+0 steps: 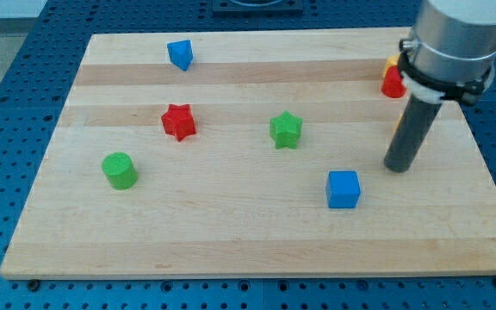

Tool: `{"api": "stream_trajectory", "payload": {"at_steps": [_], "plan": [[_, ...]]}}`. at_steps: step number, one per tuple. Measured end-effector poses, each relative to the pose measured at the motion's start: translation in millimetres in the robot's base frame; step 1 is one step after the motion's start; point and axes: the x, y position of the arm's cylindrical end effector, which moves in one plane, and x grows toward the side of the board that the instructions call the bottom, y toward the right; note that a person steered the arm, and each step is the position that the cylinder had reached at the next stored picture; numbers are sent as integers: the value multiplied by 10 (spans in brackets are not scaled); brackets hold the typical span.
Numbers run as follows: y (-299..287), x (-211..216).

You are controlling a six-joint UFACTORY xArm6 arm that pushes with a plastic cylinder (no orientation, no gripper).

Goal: Move yellow hexagon into red circle

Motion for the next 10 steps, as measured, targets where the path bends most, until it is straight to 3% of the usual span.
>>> {"api": "stream_trajectory", "payload": {"at_steps": [2,3,5,6,8,10], "plan": [[33,-624],[33,-612],[313,-76],[544,-100],[559,-676],[559,-644]]}}
